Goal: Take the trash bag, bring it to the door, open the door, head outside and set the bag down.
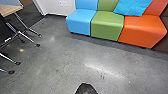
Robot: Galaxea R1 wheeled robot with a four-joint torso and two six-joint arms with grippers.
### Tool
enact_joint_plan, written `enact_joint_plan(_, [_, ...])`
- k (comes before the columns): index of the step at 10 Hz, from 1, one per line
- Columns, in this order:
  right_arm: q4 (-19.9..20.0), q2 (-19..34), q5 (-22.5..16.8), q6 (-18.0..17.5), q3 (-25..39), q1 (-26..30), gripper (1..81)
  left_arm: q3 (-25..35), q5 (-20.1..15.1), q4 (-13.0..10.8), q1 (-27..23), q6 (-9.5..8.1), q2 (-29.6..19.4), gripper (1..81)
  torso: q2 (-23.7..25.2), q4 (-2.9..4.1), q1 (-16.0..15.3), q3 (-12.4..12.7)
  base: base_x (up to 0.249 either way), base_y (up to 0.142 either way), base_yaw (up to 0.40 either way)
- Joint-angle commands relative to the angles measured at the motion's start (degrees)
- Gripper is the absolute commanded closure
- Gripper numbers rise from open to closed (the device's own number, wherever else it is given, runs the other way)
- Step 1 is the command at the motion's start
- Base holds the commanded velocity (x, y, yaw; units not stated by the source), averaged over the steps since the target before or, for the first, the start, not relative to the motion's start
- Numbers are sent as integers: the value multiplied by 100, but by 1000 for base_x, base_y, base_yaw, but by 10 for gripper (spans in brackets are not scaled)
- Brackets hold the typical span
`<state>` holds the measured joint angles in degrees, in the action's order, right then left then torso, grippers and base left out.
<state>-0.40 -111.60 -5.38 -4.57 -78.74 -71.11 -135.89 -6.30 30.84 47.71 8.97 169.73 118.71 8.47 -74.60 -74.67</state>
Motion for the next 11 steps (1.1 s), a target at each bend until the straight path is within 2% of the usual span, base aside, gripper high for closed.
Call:
enact_joint_plan(1, [67,215,-420,-9,-9,101,10,352,-539,-8,-205,17,-255,811,-549,0,354,506,0,0,0])
enact_joint_plan(3, [66,13,-429,-9,-219,65,10,352,-591,-17,-82,52,-342,811,-964,0,625,890,0,0,0])
enact_joint_plan(4, [67,-101,-429,-9,-324,39,10,352,-748,-68,-3,87,-386,811,-1159,0,751,1068,0,0,0])
enact_joint_plan(6, [58,-321,-429,0,-571,-31,10,326,-1119,-395,199,96,-527,811,-1567,0,1018,1444,0,0,0])
enact_joint_plan(7, [58,-453,-429,0,-738,-49,10,282,-1356,-483,296,96,-659,811,-1781,0,1158,1642,0,0,0])
enact_joint_plan(9, [49,-672,-429,18,-931,-41,10,317,-1531,-474,471,96,-966,811,-2177,0,1421,2005,0,0,0])
enact_joint_plan(11, [14,-849,-429,35,-1081,-57,10,291,-1611,-597,717,114,-1055,811,-2583,0,1687,2376,0,0,0])
